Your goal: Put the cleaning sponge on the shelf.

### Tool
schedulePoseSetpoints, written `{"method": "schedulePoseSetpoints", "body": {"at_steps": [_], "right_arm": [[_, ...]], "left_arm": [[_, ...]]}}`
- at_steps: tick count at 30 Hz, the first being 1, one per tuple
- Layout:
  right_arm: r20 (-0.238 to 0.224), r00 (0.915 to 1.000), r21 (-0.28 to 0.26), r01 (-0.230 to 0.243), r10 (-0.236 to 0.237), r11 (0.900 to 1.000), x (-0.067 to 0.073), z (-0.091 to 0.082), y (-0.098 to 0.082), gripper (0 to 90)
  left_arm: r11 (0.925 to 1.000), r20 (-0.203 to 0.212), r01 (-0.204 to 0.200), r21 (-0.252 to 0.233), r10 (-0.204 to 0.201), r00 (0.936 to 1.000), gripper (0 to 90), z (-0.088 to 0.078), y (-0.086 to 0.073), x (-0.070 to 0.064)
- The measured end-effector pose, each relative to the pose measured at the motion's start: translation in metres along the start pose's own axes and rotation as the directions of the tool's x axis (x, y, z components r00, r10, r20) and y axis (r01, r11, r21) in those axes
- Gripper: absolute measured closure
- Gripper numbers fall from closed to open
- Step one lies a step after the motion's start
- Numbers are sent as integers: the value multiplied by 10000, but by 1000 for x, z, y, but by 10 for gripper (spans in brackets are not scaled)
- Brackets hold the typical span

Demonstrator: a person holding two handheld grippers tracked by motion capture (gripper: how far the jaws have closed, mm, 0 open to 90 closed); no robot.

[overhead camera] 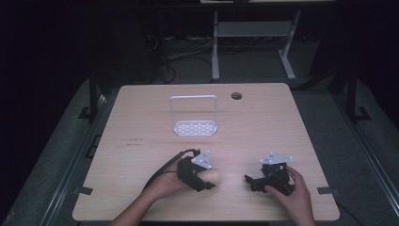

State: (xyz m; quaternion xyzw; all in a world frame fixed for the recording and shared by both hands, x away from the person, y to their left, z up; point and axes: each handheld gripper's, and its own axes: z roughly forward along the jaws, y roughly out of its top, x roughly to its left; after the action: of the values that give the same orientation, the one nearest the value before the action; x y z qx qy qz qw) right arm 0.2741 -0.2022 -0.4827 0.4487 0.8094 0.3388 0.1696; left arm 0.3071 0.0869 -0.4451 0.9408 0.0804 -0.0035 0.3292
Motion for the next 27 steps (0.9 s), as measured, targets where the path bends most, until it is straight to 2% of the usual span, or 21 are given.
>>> {"method": "schedulePoseSetpoints", "body": {"at_steps": [3,5,9,11,13,16,26,27], "right_arm": [[-1,10000,9,25,-25,10000,0,0,0,6],[-2,10000,3,4,-4,10000,0,0,0,6],[3,10000,3,2,-2,10000,0,0,0,6],[0,10000,3,5,-5,10000,0,0,0,6],[2,10000,2,7,-7,10000,0,0,0,6],[2,10000,9,26,-26,10000,0,0,0,6],[2,10000,4,3,-3,10000,0,0,0,6],[3,10000,2,4,-4,10000,0,0,0,5]], "left_arm": [[9993,-211,296,-210,-301,9993,413,-3,-1,2],[9973,-421,622,-387,-638,9971,413,-7,-3,4],[9953,-580,806,-536,-837,9948,413,-10,-5,6],[9918,-749,1045,-739,-1100,9911,414,-13,-7,8],[9919,-836,1060,-704,-1118,9902,414,-14,-7,9],[9885,-1072,1281,-798,-1363,9848,414,-18,-10,12],[9825,-1515,1595,-962,-1728,9732,415,-27,-15,20],[9816,-1692,1659,-943,-1800,9690,415,-29,-16,22]]}}
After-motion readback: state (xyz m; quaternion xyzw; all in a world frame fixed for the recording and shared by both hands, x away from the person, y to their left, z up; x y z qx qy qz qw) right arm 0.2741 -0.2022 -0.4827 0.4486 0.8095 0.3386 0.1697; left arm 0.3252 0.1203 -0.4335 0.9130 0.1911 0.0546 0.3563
